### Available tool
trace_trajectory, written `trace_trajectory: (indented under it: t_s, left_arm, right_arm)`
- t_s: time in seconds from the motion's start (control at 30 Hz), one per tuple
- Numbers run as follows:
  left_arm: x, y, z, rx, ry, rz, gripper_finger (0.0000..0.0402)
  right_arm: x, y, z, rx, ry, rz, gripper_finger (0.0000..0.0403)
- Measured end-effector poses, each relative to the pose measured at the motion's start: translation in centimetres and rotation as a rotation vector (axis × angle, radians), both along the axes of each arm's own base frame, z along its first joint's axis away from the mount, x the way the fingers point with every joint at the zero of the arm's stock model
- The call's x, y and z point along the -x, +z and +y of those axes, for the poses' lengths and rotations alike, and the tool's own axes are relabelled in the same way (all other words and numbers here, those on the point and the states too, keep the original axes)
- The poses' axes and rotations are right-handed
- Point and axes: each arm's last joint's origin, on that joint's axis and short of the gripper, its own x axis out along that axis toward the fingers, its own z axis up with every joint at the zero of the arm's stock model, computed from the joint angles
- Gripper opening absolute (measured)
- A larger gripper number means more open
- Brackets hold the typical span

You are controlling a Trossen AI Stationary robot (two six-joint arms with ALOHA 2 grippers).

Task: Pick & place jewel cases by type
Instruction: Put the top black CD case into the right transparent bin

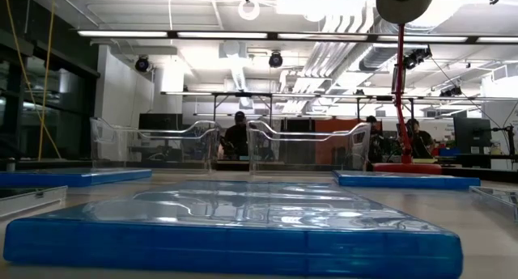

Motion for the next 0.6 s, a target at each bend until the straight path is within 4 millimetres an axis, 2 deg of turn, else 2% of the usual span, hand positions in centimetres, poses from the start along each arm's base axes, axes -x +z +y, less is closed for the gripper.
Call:
trace_trajectory:
  t_s: [0.17,0.33,0.47,0.6]
  left_arm:
    - [0.0,0.0,0.0,0.001,0.001,0.0,0.0291]
    - [0.0,0.0,0.0,0.007,-0.001,0.001,0.0291]
    - [0.0,0.0,0.0,0.007,-0.001,0.001,0.0291]
    - [0.0,0.0,0.0,0.008,-0.001,0.001,0.0291]
  right_arm:
    - [-1.7,-1.2,-1.8,-0.234,-0.372,0.174,0.0016]
    - [-2.9,-4.2,-3.8,-0.486,-0.854,0.516,0.0016]
    - [-3.0,-7.2,-4.6,-0.554,-1.187,0.764,0.0016]
    - [-3.1,-9.3,-5.1,-0.573,-1.409,0.925,0.0016]
